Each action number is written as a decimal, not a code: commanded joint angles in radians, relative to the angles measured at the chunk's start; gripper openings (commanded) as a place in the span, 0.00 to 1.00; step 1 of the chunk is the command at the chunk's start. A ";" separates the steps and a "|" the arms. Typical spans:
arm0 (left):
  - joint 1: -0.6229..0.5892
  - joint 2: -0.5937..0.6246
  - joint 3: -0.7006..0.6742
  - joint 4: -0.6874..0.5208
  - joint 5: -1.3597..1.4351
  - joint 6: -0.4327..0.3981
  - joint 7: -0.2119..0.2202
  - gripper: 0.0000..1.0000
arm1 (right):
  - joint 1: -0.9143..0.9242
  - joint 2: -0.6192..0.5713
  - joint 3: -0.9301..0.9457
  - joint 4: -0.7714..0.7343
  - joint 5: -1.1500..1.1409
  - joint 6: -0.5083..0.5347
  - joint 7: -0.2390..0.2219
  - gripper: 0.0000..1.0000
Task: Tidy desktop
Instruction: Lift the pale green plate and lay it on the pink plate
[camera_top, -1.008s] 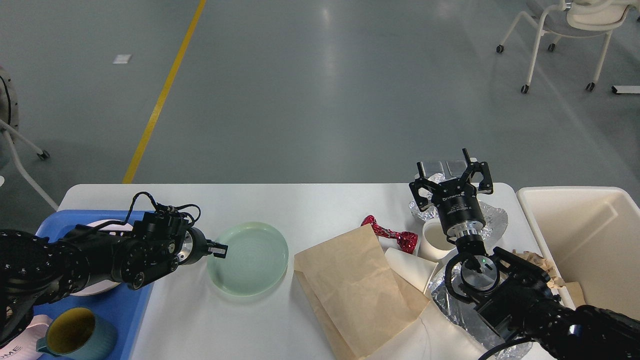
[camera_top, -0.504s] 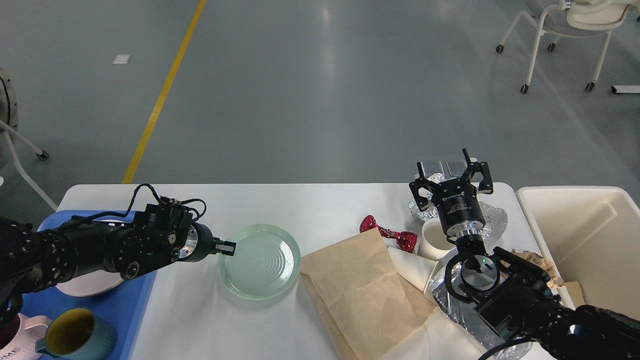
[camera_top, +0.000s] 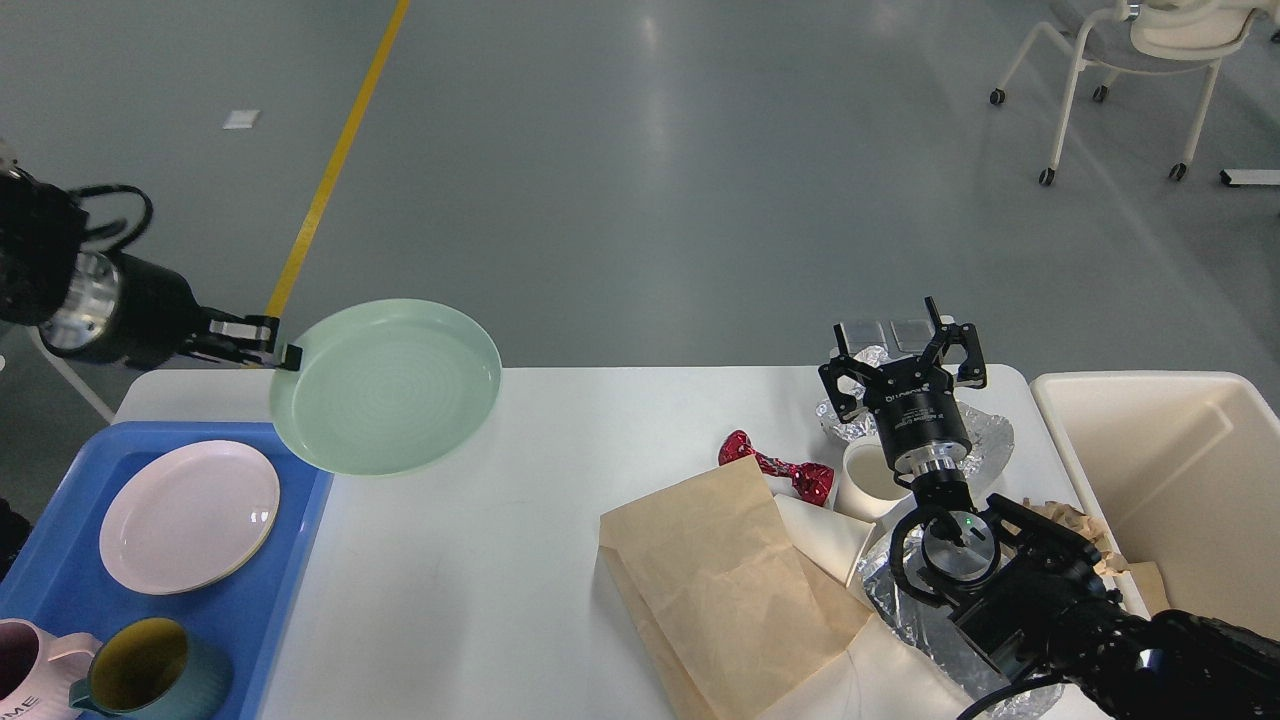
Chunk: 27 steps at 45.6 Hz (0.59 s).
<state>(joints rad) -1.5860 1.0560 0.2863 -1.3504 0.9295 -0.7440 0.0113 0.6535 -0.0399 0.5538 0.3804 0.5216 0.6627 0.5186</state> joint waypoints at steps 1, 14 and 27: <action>-0.017 0.078 -0.140 0.023 0.003 -0.142 -0.001 0.00 | 0.000 0.000 0.000 0.000 0.000 0.000 0.000 1.00; 0.055 0.111 -0.157 0.238 0.196 -0.183 -0.060 0.00 | 0.000 0.000 0.000 0.000 0.001 0.000 0.000 1.00; 0.411 0.045 -0.151 0.542 0.351 0.092 -0.240 0.00 | 0.000 0.000 0.002 0.000 0.000 0.000 0.000 1.00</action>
<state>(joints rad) -1.3197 1.1176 0.1349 -0.8821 1.2700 -0.7745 -0.2129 0.6535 -0.0398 0.5537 0.3803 0.5218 0.6627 0.5185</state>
